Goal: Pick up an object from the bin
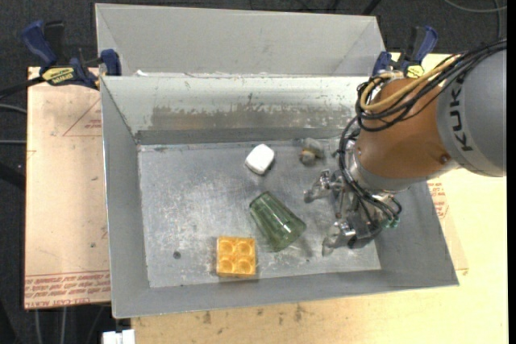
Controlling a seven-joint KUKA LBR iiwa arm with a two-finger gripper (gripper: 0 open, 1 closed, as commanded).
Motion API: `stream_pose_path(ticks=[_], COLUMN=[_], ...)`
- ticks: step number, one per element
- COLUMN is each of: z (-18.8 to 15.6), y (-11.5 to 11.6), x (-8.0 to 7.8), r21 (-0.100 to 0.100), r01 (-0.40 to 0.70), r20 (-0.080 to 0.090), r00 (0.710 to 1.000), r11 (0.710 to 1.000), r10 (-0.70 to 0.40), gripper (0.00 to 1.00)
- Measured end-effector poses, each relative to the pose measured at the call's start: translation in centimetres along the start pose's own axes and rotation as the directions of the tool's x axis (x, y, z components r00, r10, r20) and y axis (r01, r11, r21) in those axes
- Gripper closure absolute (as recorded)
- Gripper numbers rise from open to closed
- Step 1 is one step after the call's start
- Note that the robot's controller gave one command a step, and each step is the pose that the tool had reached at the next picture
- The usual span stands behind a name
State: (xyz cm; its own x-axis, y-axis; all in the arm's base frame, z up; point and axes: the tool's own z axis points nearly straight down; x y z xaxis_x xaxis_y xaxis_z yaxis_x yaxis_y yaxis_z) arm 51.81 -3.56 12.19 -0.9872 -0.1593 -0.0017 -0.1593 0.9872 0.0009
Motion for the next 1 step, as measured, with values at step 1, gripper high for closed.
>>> stream_pose_path(ticks=[1], z=[1.26], y=[1.03], x=[-1.16], r21=[0.002], r01=[-0.121], r20=[0.003], r00=[0.993], r11=[0.993], r10=[0.121], gripper=[0.00])
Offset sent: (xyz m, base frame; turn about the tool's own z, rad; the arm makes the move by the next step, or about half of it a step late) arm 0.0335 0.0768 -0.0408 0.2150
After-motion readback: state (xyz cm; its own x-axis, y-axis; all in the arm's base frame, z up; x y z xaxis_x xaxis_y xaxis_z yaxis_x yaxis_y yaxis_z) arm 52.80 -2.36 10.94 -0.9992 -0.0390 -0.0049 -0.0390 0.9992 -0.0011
